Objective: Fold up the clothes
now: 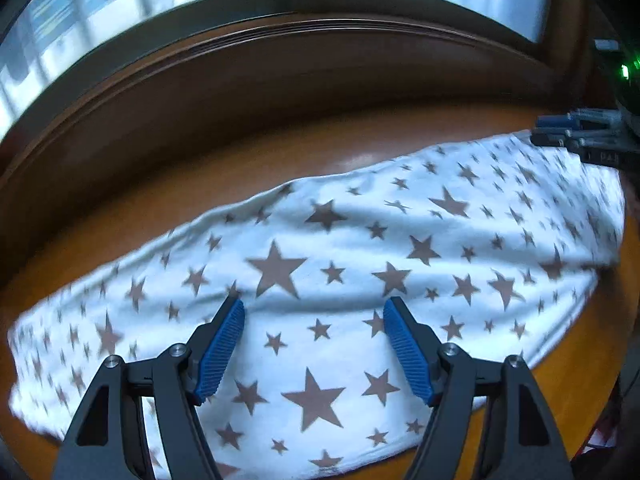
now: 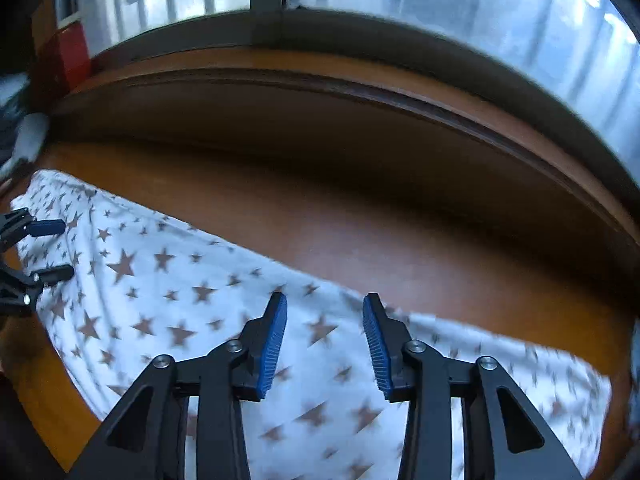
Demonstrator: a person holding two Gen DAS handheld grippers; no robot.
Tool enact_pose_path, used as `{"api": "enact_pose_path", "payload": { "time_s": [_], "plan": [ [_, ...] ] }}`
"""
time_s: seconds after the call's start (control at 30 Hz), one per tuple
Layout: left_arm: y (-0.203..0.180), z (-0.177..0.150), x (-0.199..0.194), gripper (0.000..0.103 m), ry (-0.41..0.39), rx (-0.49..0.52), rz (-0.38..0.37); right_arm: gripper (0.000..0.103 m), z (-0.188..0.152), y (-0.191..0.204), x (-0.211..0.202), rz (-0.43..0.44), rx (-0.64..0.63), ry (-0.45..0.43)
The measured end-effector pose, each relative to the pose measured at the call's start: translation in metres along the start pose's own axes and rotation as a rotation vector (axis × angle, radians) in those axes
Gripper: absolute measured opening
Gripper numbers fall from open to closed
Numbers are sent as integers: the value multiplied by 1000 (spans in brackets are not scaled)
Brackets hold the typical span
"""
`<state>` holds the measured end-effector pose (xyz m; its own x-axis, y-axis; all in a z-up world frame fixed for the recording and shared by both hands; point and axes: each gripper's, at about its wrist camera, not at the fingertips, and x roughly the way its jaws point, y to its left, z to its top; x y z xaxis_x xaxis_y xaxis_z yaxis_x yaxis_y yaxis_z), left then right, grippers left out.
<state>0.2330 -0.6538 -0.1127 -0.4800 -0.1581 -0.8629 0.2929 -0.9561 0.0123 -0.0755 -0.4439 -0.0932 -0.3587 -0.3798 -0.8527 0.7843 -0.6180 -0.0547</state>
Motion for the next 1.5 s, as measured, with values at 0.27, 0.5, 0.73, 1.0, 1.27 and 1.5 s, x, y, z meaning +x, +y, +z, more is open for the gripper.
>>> {"api": "enact_pose_path", "payload": {
  "time_s": [0.27, 0.5, 0.73, 1.0, 1.27, 1.5],
  "plan": [
    [-6, -13, -6, 77, 28, -169, 111, 13, 0, -26, 24, 141, -119, 12],
    [-32, -19, 1, 82, 37, -218, 180, 1, -2, -49, 16, 111, -72, -70],
    [-35, -16, 8, 88, 34, -228, 229, 1, -6, -52, 26, 79, -93, -57],
    [-74, 27, -22, 83, 4, -150, 184, 17, -35, -111, -44, 79, 203, -152],
    [-169, 80, -1, 83, -65, 100, -12, 25, -103, -149, -91, -73, 428, -123],
    [-218, 103, 28, 83, -58, 136, -110, 34, -144, -197, -133, -278, 523, -81]
  ]
}}
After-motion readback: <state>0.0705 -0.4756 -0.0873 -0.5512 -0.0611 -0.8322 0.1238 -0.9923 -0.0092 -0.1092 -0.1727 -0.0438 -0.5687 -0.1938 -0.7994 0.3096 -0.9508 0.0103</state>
